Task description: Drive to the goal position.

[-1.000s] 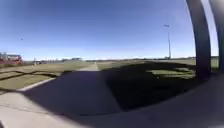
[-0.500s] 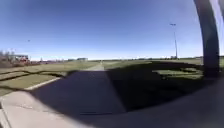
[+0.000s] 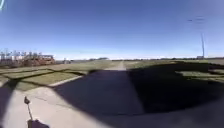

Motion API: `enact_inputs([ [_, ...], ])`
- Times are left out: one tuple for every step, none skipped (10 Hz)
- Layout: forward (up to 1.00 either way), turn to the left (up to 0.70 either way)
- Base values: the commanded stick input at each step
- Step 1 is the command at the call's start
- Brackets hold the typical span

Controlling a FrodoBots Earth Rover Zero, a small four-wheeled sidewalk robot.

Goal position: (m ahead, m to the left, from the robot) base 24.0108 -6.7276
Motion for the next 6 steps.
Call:
enact_inputs([
  [0.00,0.70],
  [0.00,0.70],
  [0.00,0.49],
  [0.35,0.24],
  [0.70,0.00],
  [0.70,0.00],
])
